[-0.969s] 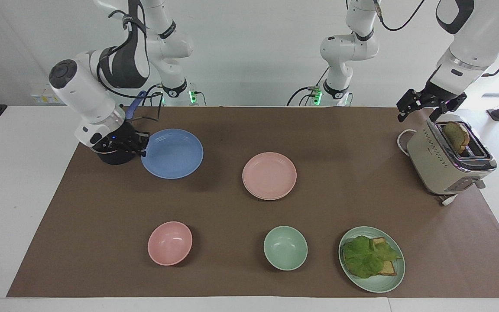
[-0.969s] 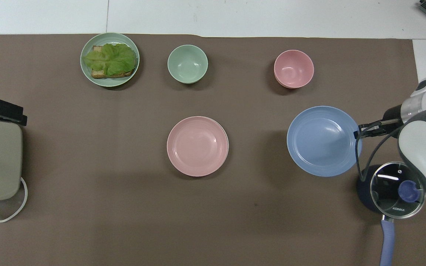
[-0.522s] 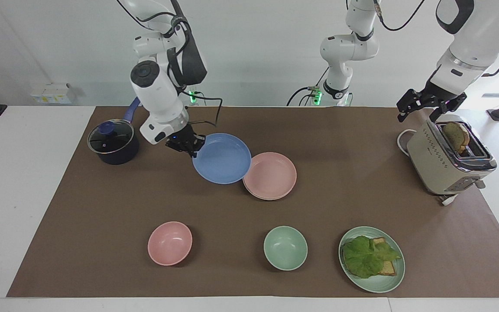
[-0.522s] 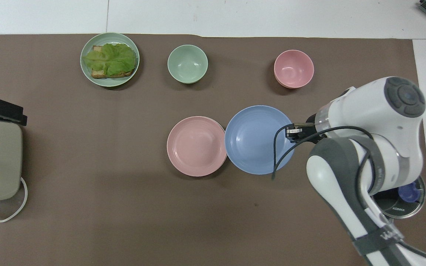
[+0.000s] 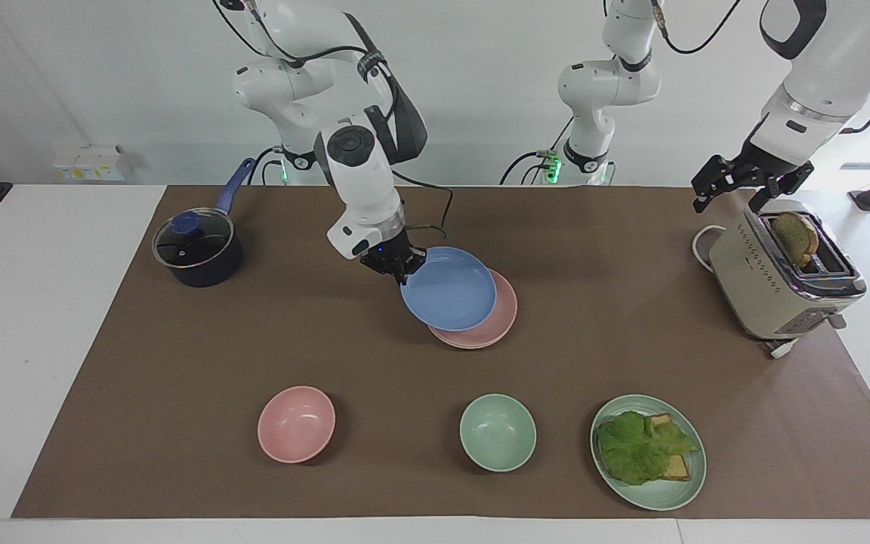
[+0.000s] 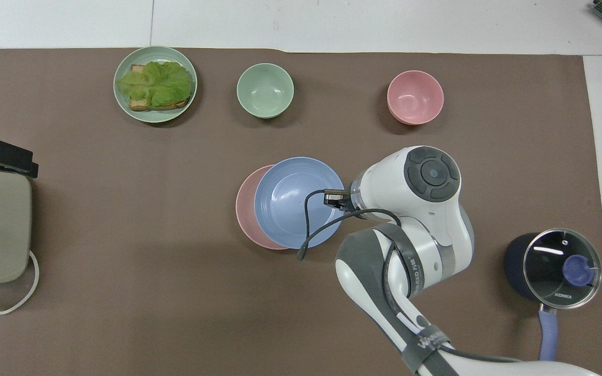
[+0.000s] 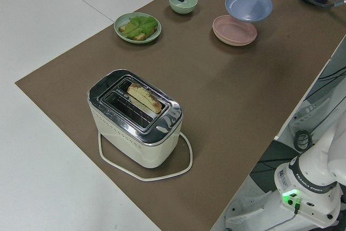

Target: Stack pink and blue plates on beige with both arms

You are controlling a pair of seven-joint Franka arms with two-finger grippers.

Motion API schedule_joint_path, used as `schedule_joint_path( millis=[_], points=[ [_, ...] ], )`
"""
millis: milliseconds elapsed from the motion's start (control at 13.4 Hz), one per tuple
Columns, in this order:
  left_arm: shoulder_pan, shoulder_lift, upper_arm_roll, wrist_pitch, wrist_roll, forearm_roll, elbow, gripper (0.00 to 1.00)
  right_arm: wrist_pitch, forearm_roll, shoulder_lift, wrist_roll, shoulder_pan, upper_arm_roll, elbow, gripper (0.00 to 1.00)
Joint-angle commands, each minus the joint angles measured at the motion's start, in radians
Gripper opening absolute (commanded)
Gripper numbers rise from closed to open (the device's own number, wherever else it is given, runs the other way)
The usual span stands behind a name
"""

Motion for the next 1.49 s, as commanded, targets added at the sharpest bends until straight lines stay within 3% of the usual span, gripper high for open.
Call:
schedule_joint_path(
  millis=[0, 522, 671, 746, 820, 895, 1193, 1417],
  points=[
    [-0.001, -0.011, -0.003, -0.009, -0.011, 0.024, -0.01, 1.0, 0.033, 0.041, 0.025, -0.011, 0.021, -0.005, 0.007, 0.0],
    [-0.001, -0.01, -0.003, -0.009, -0.011, 0.024, -0.01, 1.0, 0.097, 0.041, 0.083, -0.026, 0.041, -0.005, 0.002, 0.0],
    [-0.001, -0.01, -0.003, -0.009, -0.013, 0.024, -0.01, 1.0, 0.097, 0.041, 0.094, -0.026, 0.042, -0.005, 0.004, 0.2],
    [-0.001, -0.011, -0.003, -0.009, -0.011, 0.024, -0.01, 1.0, 0.097, 0.041, 0.095, -0.028, 0.041, -0.005, 0.007, 0.43],
    [-0.001, -0.011, -0.003, -0.009, -0.011, 0.024, -0.01, 1.0, 0.097, 0.039, 0.097, -0.029, 0.041, -0.005, 0.011, 0.8],
    [-0.001, -0.011, -0.003, -0.009, -0.011, 0.024, -0.01, 1.0, 0.099, 0.03, 0.096, -0.032, 0.041, -0.007, 0.016, 1.0],
    [-0.001, -0.011, -0.003, -0.009, -0.013, 0.024, -0.01, 1.0, 0.077, -0.011, 0.066, -0.041, -0.011, -0.021, 0.096, 1.0],
    [-0.001, -0.011, -0.003, -0.009, -0.011, 0.024, -0.01, 1.0, 0.059, -0.176, 0.013, -0.041, -0.071, -0.018, 0.099, 1.0]
  ],
)
